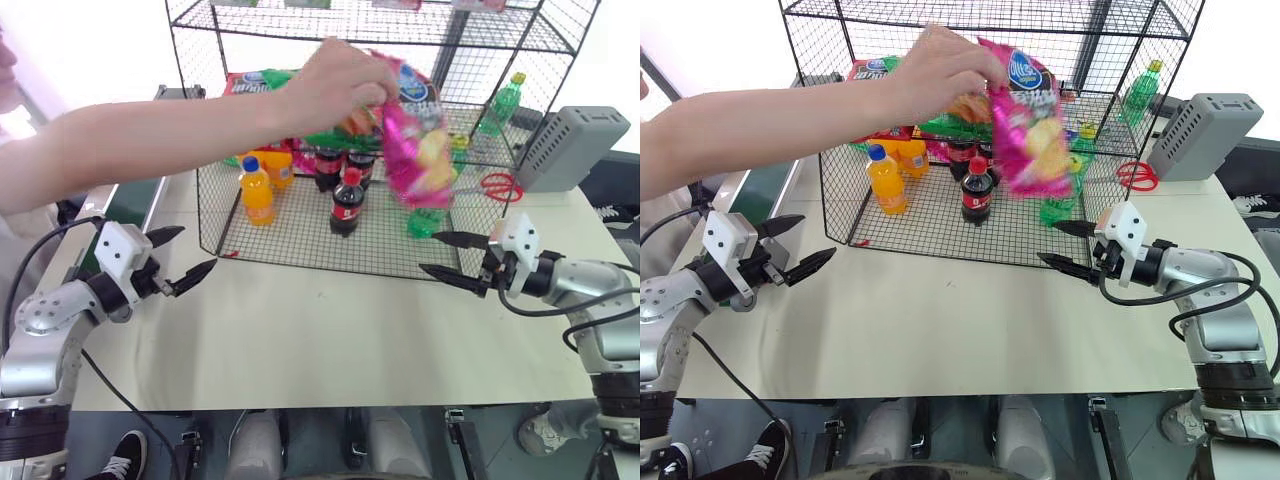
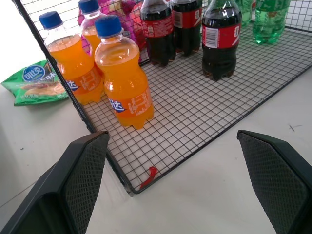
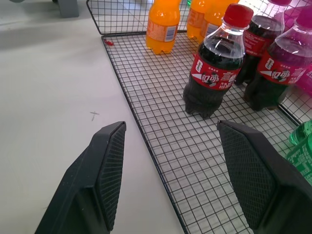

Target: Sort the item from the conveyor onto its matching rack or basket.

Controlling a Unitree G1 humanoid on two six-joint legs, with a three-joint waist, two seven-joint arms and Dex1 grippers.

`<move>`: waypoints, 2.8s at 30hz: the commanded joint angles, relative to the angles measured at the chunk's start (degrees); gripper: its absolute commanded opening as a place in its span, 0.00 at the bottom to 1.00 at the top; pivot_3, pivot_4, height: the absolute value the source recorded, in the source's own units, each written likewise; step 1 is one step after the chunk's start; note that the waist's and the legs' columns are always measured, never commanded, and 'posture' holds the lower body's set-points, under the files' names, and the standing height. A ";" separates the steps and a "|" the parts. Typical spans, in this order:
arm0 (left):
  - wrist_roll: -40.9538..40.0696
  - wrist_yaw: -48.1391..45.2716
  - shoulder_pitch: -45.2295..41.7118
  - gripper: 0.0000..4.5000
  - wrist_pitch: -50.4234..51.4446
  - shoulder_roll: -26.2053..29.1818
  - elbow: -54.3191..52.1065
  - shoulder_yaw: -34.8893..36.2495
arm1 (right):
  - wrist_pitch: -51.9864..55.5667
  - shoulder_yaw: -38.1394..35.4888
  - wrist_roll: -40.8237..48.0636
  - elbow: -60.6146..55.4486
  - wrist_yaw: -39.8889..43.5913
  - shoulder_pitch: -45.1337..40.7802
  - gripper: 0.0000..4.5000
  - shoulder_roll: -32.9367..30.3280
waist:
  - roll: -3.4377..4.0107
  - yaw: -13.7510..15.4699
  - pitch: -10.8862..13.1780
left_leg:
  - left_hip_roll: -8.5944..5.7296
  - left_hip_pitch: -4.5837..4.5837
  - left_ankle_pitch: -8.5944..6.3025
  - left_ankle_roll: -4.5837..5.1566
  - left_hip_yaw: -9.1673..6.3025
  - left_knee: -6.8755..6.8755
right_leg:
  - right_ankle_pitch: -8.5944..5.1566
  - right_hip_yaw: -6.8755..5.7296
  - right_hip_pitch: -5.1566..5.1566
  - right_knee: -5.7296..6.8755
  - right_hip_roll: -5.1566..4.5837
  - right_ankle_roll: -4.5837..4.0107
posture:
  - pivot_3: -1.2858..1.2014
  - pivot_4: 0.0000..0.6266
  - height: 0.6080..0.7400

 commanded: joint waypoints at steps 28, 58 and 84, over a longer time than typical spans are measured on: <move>0.49 -0.91 2.21 1.00 -2.47 1.47 -1.54 1.76 | -1.50 1.94 -0.18 -0.21 0.66 -2.70 0.69 1.34 | 0.00 -0.01 0.00 | 0.00 0.00 0.00 0.00 0.00 0.00 | 0.00 0.00 0.00 0.00 0.00 0.00 | 0.52 0.24 1.00; -9.58 -5.29 8.48 1.00 6.42 2.98 -6.13 7.38 | 0.42 4.98 0.96 -1.96 1.51 -2.68 0.69 3.33 | 0.00 -0.30 0.00 | 0.02 0.01 0.00 0.00 0.00 0.00 | 0.00 0.00 0.00 0.00 0.00 0.00 | 0.52 0.24 1.00; 36.75 18.97 32.21 1.00 -52.14 7.82 13.78 24.86 | 8.09 15.34 4.51 -6.04 0.72 -6.72 0.99 16.21 | -0.02 -0.17 -0.02 | 0.07 -0.01 -0.04 0.03 0.09 -0.05 | -0.02 -0.01 -0.08 -0.06 -0.06 -0.05 | 0.52 0.24 1.00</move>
